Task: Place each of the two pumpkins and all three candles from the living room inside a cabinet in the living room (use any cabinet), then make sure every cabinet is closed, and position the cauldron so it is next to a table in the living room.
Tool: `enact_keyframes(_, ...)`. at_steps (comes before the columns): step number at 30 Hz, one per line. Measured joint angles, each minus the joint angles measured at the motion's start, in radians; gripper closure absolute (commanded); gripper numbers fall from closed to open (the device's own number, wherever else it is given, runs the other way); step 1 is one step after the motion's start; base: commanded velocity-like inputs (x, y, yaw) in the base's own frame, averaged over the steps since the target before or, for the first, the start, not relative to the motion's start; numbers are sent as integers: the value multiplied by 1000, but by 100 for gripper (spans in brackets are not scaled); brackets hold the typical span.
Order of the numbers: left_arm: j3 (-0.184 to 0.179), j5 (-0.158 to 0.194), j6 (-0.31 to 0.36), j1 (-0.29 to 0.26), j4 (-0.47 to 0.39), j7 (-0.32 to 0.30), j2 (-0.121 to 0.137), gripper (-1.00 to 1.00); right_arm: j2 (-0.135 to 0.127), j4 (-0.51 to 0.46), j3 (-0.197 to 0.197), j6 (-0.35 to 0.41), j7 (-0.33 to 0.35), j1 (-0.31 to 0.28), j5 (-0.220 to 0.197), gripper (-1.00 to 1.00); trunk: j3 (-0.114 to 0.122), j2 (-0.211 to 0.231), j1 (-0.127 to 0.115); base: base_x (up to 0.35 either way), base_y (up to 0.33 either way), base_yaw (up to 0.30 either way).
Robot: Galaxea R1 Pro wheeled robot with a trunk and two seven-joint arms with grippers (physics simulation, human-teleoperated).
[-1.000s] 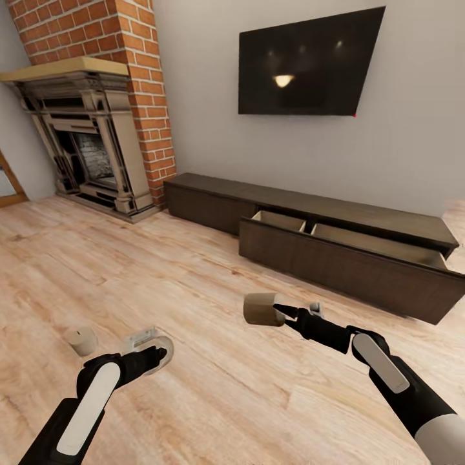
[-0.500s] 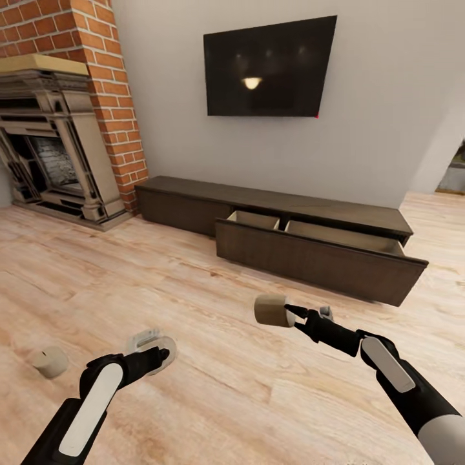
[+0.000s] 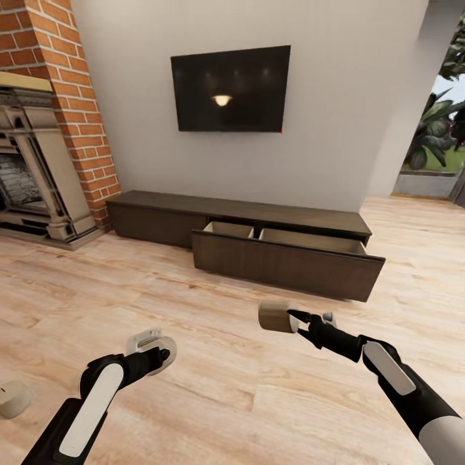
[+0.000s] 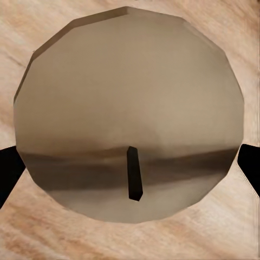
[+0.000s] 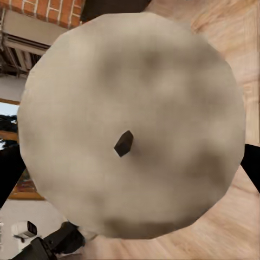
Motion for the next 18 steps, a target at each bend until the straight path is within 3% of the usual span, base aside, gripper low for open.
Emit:
enact_keyframes(5, 0, 1, 0, 0, 0, 0, -1, 100, -1, 9, 0, -1, -5, 0, -37, 100, 18, 1, -2, 0, 0, -253)
enact_keyframes(15, 1, -1, 0, 0, 1, 0, 0, 100, -1, 11, -1, 0, -3, 0, -46, 100, 37, 45, -27, 0, 0, -189)
enact_keyframes(18, 1, 0, 0, 0, 0, 0, 0, 100, -1, 11, -31, 0, -6, 0, -46, 100, 33, 45, -27, 0, 0, -180)
